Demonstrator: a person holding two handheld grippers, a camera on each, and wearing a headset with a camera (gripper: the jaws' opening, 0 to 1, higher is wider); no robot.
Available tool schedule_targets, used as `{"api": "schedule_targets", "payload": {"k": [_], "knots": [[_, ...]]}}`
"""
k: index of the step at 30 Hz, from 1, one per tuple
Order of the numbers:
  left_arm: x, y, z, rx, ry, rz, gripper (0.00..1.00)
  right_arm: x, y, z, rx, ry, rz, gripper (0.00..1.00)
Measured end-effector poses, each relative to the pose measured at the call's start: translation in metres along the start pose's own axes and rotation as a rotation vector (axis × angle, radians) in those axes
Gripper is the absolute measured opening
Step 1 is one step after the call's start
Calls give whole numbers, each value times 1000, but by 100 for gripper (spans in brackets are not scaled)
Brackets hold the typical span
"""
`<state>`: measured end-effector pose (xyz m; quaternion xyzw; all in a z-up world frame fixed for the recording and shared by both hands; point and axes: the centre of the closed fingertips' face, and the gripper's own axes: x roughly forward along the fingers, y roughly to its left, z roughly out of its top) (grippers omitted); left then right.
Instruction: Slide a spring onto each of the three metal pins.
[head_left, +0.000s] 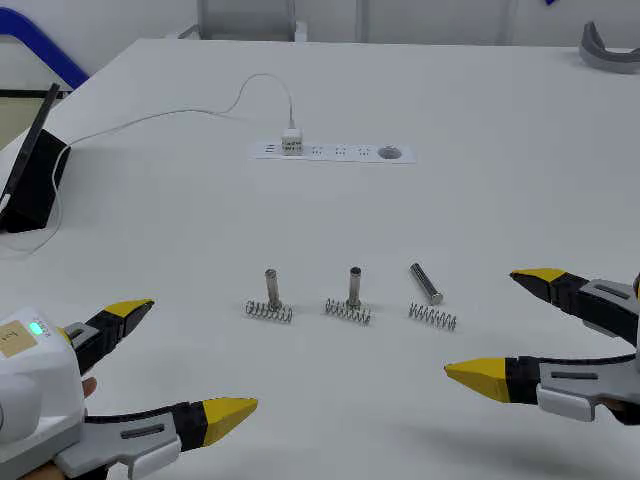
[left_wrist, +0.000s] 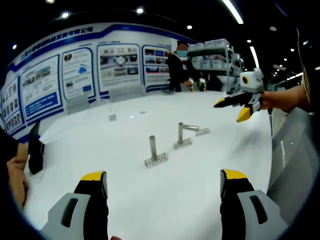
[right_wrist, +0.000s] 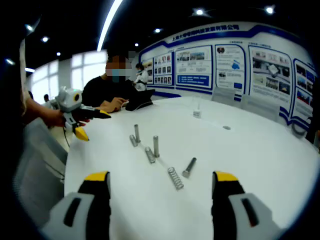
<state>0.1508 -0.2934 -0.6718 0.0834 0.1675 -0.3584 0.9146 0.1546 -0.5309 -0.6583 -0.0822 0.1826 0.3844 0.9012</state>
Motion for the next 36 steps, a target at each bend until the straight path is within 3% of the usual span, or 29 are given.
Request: {"api": "schedule_targets", "payload": {"k": [23,36], "knots": [[6,-4,0,-3,-6,-14,95,-3,-8,-1,11,14,-22,81],[6,-6,4,0,-15,-13,95,2,-23,9,9,50,-45,72]]}}
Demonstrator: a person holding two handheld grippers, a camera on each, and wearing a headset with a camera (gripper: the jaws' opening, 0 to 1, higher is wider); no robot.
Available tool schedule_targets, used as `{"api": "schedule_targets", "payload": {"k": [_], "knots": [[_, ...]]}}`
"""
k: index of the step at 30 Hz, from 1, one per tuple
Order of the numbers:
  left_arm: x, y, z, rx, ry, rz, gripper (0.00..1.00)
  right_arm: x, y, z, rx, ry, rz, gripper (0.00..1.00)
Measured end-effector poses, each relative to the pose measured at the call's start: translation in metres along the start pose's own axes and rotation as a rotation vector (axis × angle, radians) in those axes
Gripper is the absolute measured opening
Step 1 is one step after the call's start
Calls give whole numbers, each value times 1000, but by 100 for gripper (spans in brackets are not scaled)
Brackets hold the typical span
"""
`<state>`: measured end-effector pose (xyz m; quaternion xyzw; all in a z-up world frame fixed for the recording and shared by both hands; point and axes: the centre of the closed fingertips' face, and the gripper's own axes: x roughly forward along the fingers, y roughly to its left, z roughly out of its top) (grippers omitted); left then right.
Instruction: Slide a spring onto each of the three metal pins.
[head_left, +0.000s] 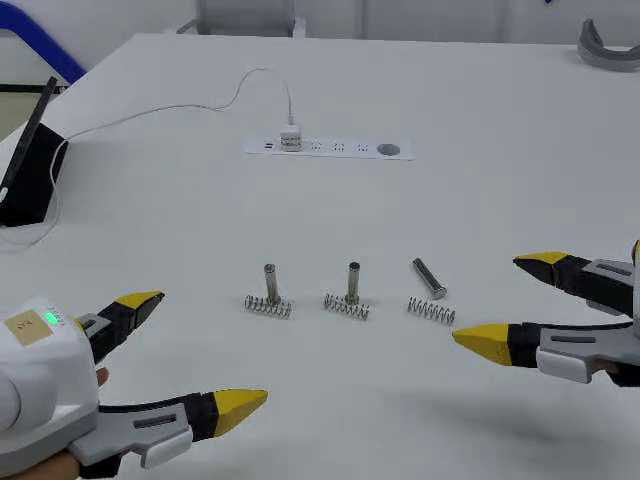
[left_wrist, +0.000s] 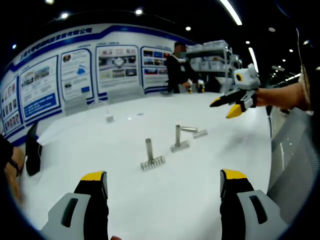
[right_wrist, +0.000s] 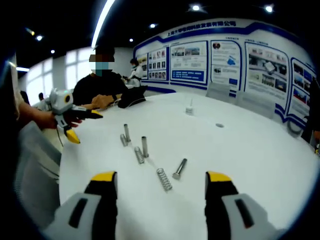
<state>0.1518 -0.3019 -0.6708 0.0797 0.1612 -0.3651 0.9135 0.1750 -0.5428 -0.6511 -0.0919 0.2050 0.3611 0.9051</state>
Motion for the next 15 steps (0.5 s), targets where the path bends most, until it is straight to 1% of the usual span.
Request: {"api": "schedule_targets", "payload": {"k": [3,8,13,15], "knots": [[0,0,1,0,-2,1,95,3,-4,2,-8,13,-4,69],[-1,0,1,0,-2,3,94,11,-12,9,-7,29,-12,61],[0,-1,1,-1,-1,0,94,24,-19,10,-17,76,-30,53],[0,-1,1,-1,-2,0,94,28,-21,11,-18,86,-33,50]]}}
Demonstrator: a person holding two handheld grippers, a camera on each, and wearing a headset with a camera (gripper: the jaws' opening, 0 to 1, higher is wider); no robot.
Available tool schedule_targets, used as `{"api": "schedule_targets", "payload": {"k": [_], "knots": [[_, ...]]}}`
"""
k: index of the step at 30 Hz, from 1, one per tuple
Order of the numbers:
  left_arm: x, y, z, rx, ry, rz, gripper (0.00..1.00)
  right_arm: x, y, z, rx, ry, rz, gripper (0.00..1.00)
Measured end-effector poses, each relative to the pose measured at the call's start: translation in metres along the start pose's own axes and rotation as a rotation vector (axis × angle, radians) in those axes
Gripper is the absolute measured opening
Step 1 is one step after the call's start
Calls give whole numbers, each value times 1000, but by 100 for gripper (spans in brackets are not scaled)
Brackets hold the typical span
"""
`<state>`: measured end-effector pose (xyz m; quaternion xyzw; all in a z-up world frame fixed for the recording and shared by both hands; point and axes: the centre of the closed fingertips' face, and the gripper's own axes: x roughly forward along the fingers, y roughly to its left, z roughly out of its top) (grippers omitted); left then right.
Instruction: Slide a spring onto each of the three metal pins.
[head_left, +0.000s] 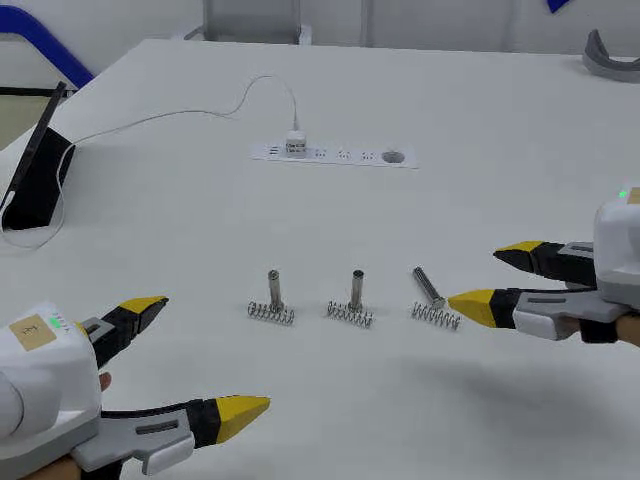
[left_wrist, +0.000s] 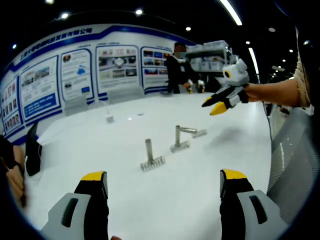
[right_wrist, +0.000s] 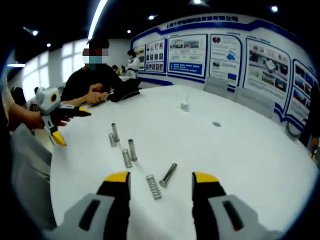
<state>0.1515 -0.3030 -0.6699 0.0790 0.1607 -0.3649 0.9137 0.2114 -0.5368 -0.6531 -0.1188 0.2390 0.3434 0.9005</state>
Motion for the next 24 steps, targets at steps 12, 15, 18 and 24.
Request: {"api": "schedule_targets", "payload": {"k": [12,15,18,24], "knots": [[2,-3,-2,-2,2,-8,94,38,-16,-5,25,109,-48,33],[2,-2,-2,0,2,-7,94,47,-21,-9,33,134,-60,30],[2,0,-1,-2,2,-5,94,55,-24,-12,48,153,-67,28],[4,-2,-3,-3,3,-11,94,72,-27,-22,89,203,-81,25]]}}
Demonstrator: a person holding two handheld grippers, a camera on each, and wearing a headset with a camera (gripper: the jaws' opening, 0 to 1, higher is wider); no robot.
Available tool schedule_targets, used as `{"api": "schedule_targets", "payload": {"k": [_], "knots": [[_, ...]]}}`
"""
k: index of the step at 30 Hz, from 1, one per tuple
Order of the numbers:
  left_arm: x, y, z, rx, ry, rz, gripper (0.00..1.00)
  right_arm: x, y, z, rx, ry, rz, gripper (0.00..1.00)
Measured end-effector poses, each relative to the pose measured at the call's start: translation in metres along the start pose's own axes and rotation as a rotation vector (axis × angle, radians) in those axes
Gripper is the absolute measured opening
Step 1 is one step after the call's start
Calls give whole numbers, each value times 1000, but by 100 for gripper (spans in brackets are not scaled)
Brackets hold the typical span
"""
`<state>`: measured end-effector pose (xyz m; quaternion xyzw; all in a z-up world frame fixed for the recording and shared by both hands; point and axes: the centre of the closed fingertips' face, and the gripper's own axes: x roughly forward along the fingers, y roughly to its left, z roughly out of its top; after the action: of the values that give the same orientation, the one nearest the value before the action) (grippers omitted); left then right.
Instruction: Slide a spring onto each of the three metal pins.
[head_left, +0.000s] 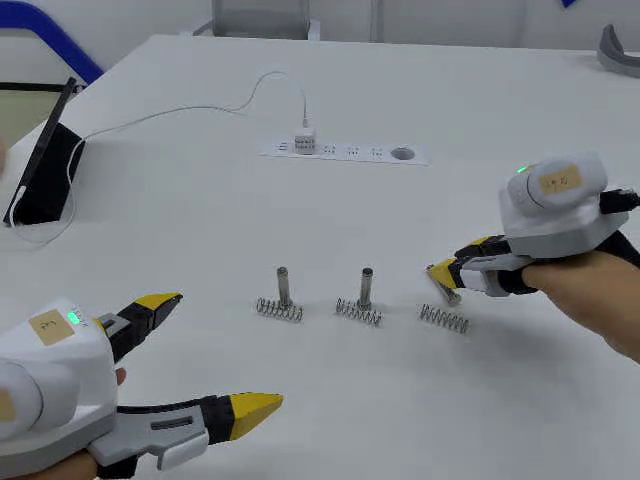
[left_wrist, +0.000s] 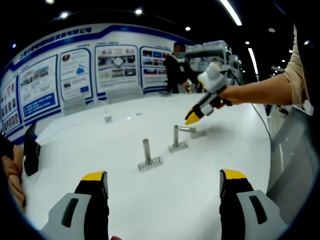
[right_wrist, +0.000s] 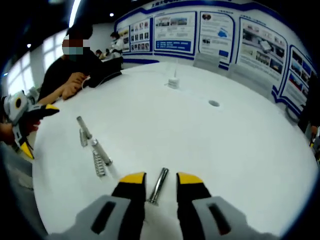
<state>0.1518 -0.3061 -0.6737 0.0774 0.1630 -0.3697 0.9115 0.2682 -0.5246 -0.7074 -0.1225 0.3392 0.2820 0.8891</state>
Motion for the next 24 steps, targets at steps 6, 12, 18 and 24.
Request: {"api": "schedule_targets", "payload": {"k": [6,12,18,24], "knots": [[2,-1,-3,0,7,-6,94,12,-2,-1,35,26,0,21],[3,-1,-3,-2,9,-8,93,24,1,-3,69,65,6,19],[3,0,-6,-6,14,-5,93,27,-2,-8,94,93,1,16],[3,1,-7,-8,15,-3,93,28,-3,-11,92,114,-5,13]]}}
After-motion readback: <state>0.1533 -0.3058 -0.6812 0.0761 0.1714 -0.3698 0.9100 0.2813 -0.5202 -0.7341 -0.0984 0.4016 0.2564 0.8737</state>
